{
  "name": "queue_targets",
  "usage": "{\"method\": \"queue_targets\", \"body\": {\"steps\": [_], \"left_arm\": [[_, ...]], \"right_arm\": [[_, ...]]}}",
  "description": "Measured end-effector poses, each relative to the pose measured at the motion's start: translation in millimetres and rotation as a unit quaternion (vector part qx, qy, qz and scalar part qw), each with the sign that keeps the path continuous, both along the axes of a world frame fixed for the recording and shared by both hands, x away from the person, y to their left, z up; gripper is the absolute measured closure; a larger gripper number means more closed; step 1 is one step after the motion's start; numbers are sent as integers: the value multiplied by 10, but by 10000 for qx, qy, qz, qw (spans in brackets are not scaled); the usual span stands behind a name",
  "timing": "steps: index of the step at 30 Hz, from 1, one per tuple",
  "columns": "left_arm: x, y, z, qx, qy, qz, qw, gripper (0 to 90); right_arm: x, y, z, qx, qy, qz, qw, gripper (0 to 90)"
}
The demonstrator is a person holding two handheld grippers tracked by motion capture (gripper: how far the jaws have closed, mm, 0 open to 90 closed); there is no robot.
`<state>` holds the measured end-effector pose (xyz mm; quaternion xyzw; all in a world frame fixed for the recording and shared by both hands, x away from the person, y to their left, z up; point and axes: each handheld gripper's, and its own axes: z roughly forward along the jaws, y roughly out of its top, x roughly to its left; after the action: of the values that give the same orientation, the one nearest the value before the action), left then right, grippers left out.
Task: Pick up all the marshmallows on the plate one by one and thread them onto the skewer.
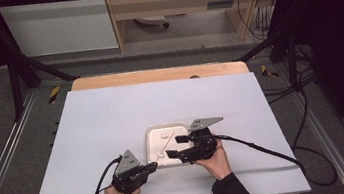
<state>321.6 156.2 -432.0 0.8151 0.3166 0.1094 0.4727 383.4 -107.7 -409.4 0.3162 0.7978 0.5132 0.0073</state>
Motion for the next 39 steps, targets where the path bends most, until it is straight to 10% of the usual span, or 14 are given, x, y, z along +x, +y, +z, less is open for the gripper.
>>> {"method": "queue_targets", "body": {"steps": [19,39], "left_arm": [[19,73,-5,130,70,33,9999,879],[13,64,-11,149,80,-23,9999,879]], "right_arm": [[93,-162,-216,-1008,-197,-339,9941,95],[108,-110,-415,-1328,-447,-16,9901,523]]}}
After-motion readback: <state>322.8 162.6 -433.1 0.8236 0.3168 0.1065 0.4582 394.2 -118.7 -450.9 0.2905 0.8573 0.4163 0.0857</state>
